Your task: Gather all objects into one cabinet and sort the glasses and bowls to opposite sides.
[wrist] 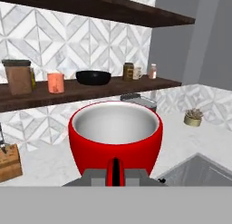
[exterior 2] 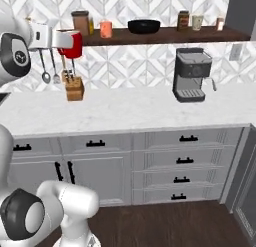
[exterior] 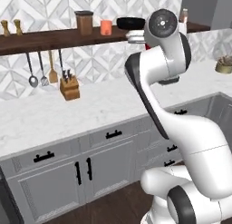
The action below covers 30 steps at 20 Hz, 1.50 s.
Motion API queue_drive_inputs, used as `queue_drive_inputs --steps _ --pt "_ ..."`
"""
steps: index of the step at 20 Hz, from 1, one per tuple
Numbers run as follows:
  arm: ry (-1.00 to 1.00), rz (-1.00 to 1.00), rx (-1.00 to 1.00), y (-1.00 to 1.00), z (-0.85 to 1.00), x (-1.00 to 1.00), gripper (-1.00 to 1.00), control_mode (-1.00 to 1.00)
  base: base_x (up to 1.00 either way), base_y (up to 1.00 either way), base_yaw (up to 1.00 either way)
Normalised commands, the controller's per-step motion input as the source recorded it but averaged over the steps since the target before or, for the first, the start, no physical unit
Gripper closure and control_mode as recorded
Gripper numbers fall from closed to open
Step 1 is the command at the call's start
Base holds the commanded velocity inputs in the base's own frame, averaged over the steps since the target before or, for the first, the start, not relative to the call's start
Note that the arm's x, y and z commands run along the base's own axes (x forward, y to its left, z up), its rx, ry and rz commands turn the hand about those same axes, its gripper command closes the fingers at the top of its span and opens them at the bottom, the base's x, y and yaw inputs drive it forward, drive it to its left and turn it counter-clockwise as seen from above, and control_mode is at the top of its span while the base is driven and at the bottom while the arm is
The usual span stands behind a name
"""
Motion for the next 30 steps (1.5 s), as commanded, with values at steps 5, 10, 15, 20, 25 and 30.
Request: queue_drive_inputs --steps 5,10,15,20,25,30 --pt "0.00 0.00 0.00 0.00 0.00 0.00 1.00 1.00 1.00 -1.00 0.44" --pt "0.00 0.00 0.00 0.00 0.00 0.00 1.00 1.00 0.89 -0.87 0.43" --pt "0.00 0.00 0.00 0.00 0.00 0.00 1.00 1.00 0.49 -0.65 0.35" --pt "0.00 0.00 0.00 0.00 0.00 0.00 1.00 1.00 0.00 -0.21 0.04" --pt "0.00 0.00 0.00 0.00 0.00 0.00 1.00 1.00 0.00 -0.93 0.18" --pt "0.00 0.00 0.00 0.00 0.00 0.00 1.00 1.00 0.00 -0.15 0.01"
